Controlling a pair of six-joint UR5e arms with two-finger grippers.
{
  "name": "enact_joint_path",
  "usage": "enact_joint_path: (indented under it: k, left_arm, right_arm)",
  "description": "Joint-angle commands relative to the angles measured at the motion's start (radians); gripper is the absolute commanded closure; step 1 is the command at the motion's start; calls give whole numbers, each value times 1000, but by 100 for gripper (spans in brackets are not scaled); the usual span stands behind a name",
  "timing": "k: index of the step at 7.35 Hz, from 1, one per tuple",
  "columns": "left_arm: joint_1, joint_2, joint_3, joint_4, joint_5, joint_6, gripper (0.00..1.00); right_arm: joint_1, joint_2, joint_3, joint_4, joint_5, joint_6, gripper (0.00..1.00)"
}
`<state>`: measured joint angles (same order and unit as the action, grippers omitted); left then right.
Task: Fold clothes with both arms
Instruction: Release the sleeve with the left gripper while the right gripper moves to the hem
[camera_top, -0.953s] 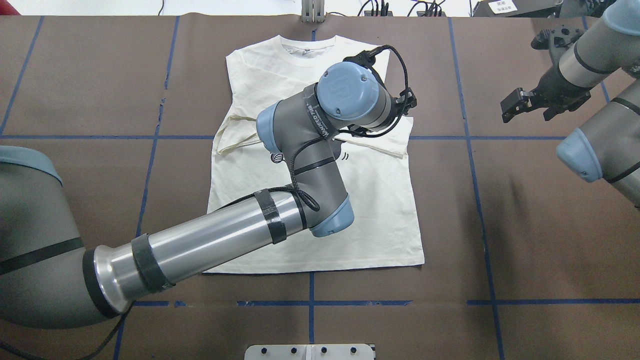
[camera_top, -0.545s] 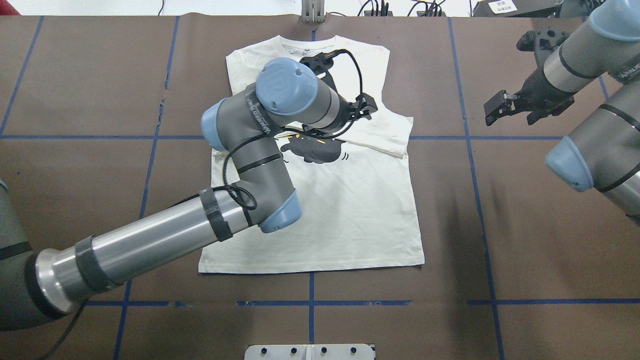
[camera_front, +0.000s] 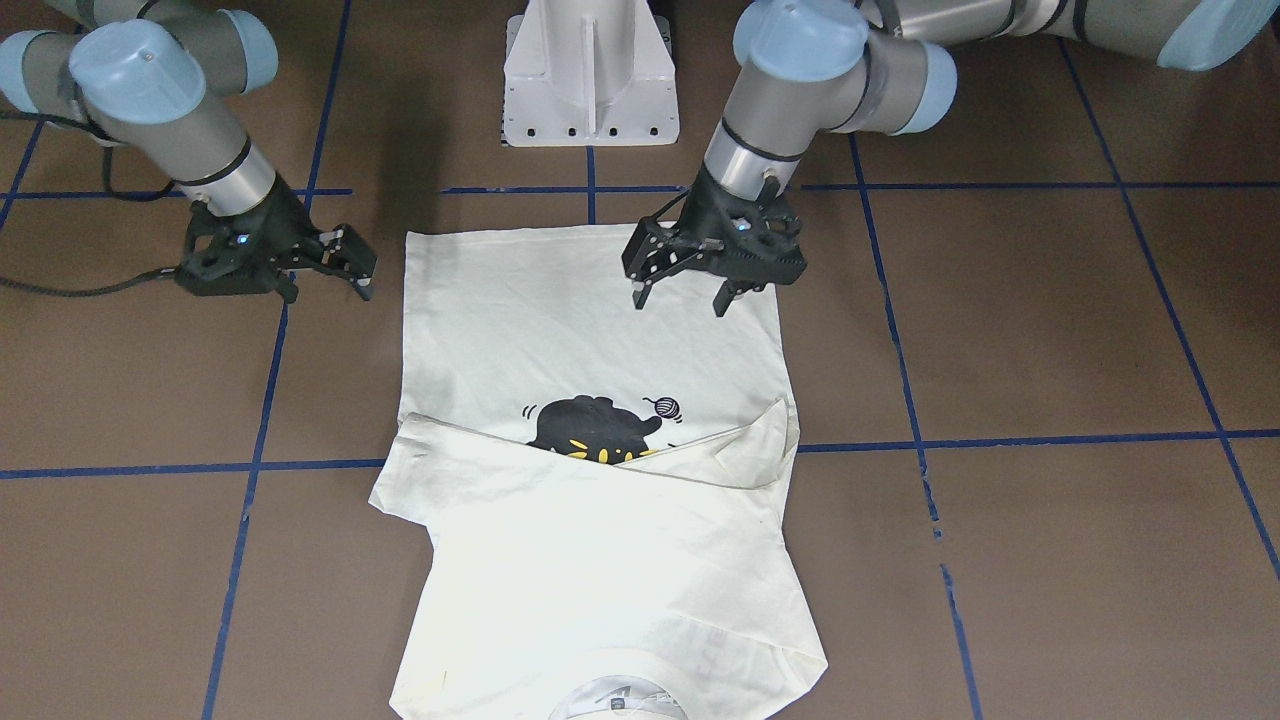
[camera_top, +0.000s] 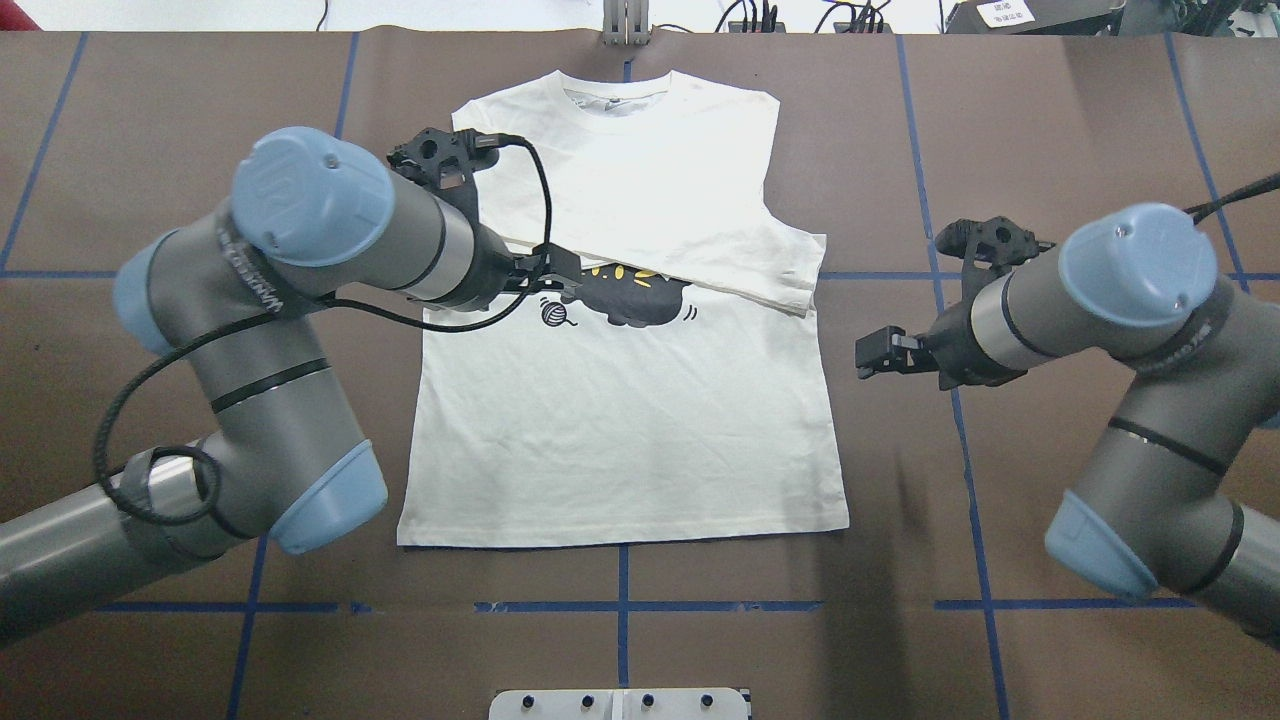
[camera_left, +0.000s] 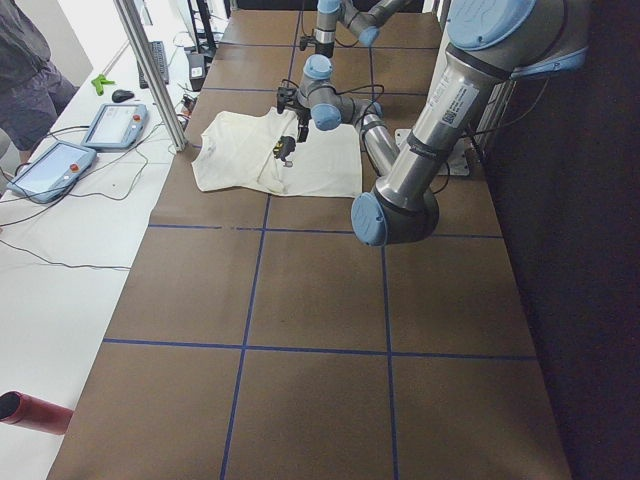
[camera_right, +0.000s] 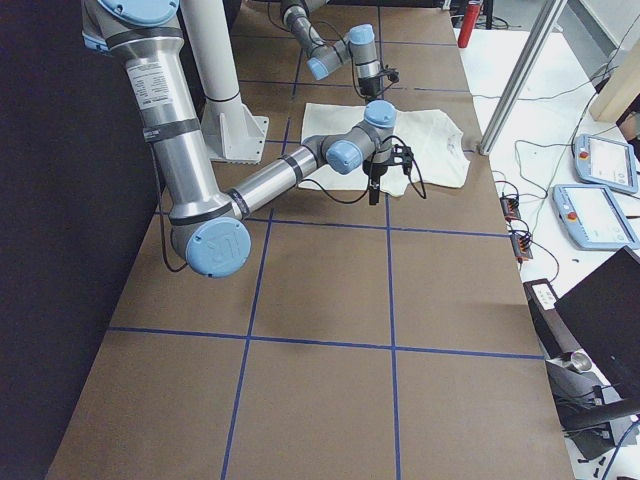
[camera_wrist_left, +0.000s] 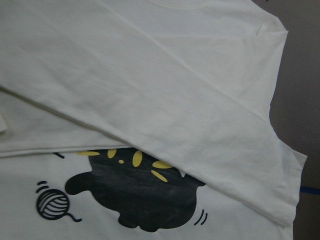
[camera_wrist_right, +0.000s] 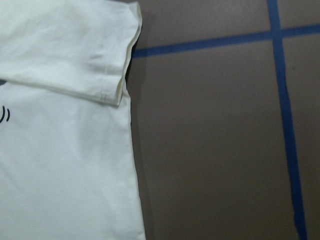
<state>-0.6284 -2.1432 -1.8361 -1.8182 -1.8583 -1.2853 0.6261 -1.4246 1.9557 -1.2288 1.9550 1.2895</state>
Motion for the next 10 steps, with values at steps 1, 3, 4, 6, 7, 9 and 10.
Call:
enact_joint_path:
  k: [1,3,4,6,7,9,10]
  left_arm:
    - [-7,63,-103,42,-1,38,1]
    - [-8,62,-104,42,-1,38,1]
    - [-8,62,-109,42,-1,38,1]
    - [-8,66,-109,40,-1,37,1]
    - [-8,66,-109,40,-1,37,1]
    - [-8,68,-101,39,-1,38,1]
    - [-8,69,-98,36,-1,38,1]
  right_arm:
    - [-210,-51,54,26,-169,155,0]
    - [-269,-45,26,19,-205,157,0]
    - [-275,-40,5,19,-205,157,0]
    - [-286,-31,-8,19,-203,157,10]
    - [-289,-30,-15,19,-202,157,18]
    - [-290,-30,-17,19,-199,155,57]
    - [-290,-30,-15,20,-196,151,84]
